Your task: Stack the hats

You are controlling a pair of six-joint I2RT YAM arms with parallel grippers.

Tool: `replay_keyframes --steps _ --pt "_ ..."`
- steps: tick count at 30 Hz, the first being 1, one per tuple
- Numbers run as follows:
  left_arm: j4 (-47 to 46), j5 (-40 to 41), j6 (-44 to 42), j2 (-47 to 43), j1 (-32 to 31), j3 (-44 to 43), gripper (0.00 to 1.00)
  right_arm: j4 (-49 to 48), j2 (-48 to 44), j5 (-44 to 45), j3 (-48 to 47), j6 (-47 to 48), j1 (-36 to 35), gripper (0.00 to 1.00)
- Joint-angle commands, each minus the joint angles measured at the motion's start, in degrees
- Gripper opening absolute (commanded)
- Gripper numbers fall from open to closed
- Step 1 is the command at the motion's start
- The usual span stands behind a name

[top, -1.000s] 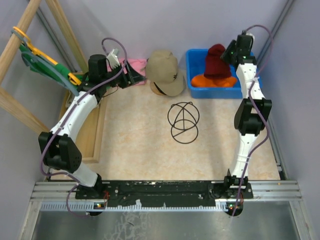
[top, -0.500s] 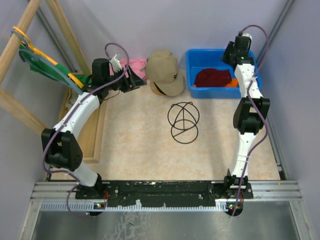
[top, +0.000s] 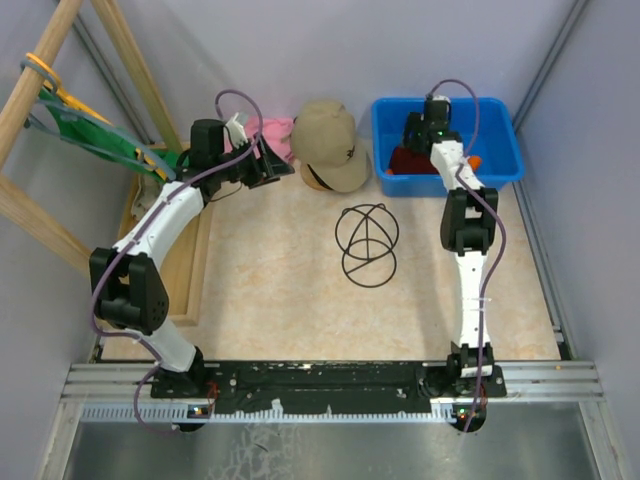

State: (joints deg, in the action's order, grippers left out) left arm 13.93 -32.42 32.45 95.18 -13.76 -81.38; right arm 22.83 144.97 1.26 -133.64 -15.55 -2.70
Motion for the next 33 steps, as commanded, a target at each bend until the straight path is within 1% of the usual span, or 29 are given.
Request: replay_keyframes --steps 1,4,9,11,13,14,15,17,21,24,25,26,27,29,30,31,33 --pt "1.3 0.5 -1.5 1.2 -0.1 -1.5 0.68 -2.6 2.3 2.8 -6.3 3.0 -0.9 0.7" --pt "1.9 0.8 -1.9 1.1 -0.1 -0.9 0.68 -3.6 3.6 4.3 -6.1 4.8 -1.1 0.72" --pt "1.9 1.4 -1.9 0.4 -0.1 1.2 0.68 -4.2 4.6 6.8 -5.9 6.0 -1.1 0.72" --pt "1.9 1.4 -1.8 0.4 -0.1 1.7 0.67 -4.7 4.8 8.0 -6.1 6.0 -1.1 0.69" --pt "1.9 1.2 -1.6 0.4 -0.1 2.0 0.68 -5.1 5.3 8.7 -6.7 6.1 -1.1 0.61" --pt "1.9 1.2 -1.5 0.4 -0.1 2.1 0.68 -5.3 5.7 8.7 -7.0 6.1 -1.0 0.6" --pt "2.0 1.1 -1.5 0.4 -0.1 2.2 0.68 -5.3 6.3 8.8 -7.4 5.9 -1.0 0.6" --pt "2.3 1.2 -1.6 0.4 -0.1 2.2 0.67 -5.2 7.0 8.8 -7.8 5.7 -0.9 0.63" --pt "3.2 1.5 -2.0 0.0 -0.1 2.4 0.67 -4.3 7.5 7.8 -7.9 5.2 -1.0 0.64" --pt "3.1 1.4 -2.0 -0.2 -0.1 3.0 0.67 -4.0 7.3 8.1 -7.4 5.3 -1.0 0.62" --pt "3.1 1.4 -1.7 -0.3 -0.1 3.1 0.67 -4.0 7.3 8.4 -7.4 5.3 -1.0 0.58" --pt "3.1 1.4 -1.8 -0.4 -0.1 3.3 0.67 -4.0 7.3 8.7 -7.4 5.2 -1.0 0.51" --pt "3.1 1.3 -1.8 -0.5 -0.1 3.5 0.67 -4.0 7.3 9.1 -7.4 5.2 -1.0 0.39" --pt "3.1 1.5 -1.7 -0.8 -0.1 3.9 0.67 -3.7 6.9 9.5 -7.5 4.9 -1.0 0.12" --pt "3.1 1.5 -1.6 -1.0 -0.1 3.9 0.67 -3.6 6.5 9.8 -7.5 4.9 -1.0 0.02" --pt "3.1 1.6 -1.5 -1.2 -0.1 4.0 0.67 -3.3 6.0 10.2 -7.5 4.9 -1.1 0.0" --pt "3.1 1.5 -1.4 -1.4 -0.1 3.9 0.67 -2.6 4.2 10.4 -7.1 5.1 -1.1 0.0"
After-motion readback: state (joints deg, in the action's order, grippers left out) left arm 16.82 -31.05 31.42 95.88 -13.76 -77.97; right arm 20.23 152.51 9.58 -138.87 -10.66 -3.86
